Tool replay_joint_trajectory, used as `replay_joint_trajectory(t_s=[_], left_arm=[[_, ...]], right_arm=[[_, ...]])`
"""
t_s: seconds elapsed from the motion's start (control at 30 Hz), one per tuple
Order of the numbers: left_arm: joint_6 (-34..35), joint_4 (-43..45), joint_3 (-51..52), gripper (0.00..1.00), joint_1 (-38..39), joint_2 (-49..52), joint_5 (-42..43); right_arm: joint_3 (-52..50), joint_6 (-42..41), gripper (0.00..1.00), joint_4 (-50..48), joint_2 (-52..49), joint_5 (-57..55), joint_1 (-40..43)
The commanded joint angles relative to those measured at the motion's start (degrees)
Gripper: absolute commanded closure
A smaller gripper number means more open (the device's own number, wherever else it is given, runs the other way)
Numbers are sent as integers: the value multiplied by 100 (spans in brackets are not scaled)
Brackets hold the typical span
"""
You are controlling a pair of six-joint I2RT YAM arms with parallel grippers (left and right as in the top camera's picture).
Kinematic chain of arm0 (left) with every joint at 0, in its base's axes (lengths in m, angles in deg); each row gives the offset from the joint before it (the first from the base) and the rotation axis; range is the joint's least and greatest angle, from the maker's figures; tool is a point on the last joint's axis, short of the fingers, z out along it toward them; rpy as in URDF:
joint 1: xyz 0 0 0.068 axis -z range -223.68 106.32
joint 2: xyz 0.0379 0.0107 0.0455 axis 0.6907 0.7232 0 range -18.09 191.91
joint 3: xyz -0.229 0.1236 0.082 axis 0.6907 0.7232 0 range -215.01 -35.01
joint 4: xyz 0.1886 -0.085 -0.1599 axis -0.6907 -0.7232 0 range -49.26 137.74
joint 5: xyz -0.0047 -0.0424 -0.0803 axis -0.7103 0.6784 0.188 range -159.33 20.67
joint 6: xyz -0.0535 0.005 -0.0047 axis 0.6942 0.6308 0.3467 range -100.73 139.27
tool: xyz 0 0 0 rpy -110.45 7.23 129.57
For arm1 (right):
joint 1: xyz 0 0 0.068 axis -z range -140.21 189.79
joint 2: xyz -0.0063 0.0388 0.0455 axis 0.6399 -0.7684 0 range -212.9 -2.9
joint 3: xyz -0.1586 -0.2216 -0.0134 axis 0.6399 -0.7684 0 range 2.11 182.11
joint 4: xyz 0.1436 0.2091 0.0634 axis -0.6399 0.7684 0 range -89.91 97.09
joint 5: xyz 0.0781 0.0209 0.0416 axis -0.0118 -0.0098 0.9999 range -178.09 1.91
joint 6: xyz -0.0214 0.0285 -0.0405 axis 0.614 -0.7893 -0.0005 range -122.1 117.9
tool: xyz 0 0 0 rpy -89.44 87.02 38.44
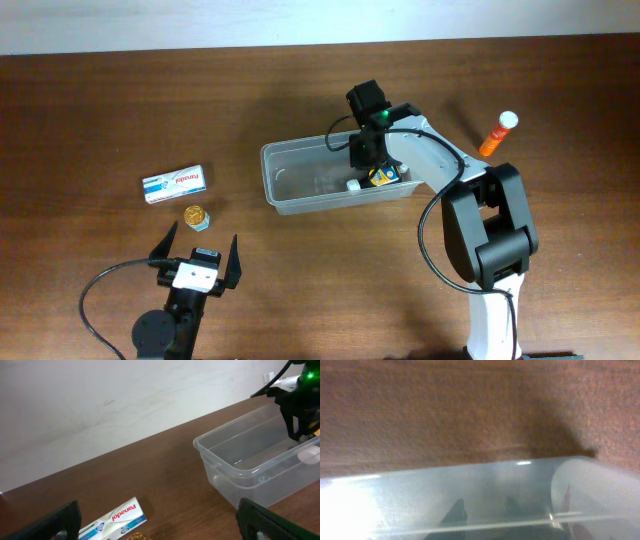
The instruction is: Pack container
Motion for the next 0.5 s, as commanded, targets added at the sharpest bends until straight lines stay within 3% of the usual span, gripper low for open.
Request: replay_joint_trajectory(t_s=[0.0,0.47], left_arm=[[17,0,42,1,-35,-55,-42],[17,0,42,1,-35,-55,-42]], right_arm=[[-63,44,81,144,-79,-50,39],[-52,48,82,332,-66,-4,39]])
